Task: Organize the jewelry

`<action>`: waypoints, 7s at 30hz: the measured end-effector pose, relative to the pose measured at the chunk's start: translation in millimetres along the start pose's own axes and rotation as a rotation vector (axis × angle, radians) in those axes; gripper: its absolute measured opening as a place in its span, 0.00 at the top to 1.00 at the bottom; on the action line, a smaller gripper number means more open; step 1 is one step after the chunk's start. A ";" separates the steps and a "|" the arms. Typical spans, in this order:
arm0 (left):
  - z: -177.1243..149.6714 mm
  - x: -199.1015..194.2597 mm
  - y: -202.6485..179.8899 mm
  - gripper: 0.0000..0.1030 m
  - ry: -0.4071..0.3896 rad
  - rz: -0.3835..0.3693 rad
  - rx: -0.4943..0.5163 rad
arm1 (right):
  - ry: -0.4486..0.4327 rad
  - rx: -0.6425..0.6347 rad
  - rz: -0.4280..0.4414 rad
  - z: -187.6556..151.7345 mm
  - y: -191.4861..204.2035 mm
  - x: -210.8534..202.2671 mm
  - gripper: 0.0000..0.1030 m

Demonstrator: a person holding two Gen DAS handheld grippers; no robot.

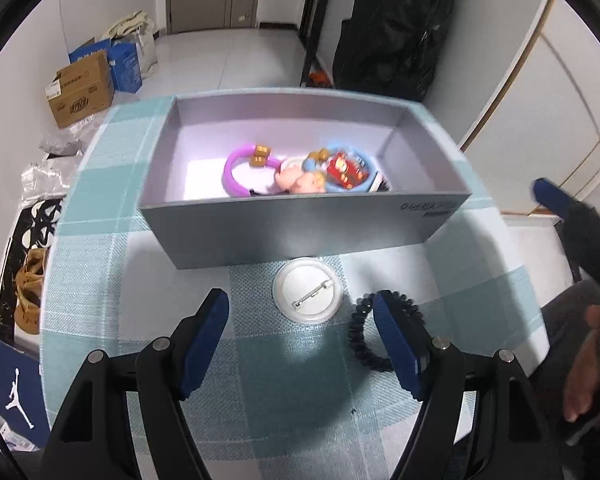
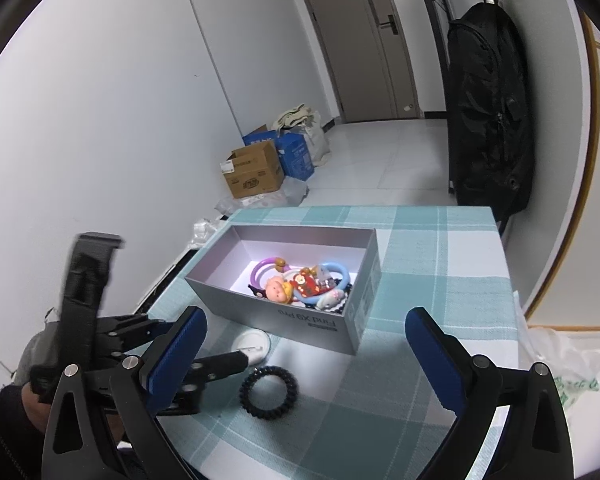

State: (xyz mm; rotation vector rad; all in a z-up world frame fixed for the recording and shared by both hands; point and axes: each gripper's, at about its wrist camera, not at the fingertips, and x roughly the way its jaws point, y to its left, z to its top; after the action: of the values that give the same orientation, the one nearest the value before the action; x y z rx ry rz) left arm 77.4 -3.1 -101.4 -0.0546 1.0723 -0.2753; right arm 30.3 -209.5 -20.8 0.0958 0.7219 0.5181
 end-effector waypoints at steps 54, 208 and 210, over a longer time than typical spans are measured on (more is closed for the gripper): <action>2.3 -36.9 13.3 0.64 -0.069 -0.088 -0.027 | 0.288 -0.079 -0.059 -42.4 15.6 50.1 0.02; 23.6 -81.2 22.3 0.24 -0.437 0.017 -0.128 | -0.113 0.002 0.016 12.7 -1.5 7.4 0.05; 23.8 -81.0 22.7 0.24 -0.435 0.014 -0.129 | -0.112 0.005 0.017 13.1 -1.8 7.7 0.05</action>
State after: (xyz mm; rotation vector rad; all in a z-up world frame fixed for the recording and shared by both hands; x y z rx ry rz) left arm 66.4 36.9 -24.4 -0.2132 0.6565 -0.1701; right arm 44.5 -206.2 -16.2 0.1344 0.6135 0.5227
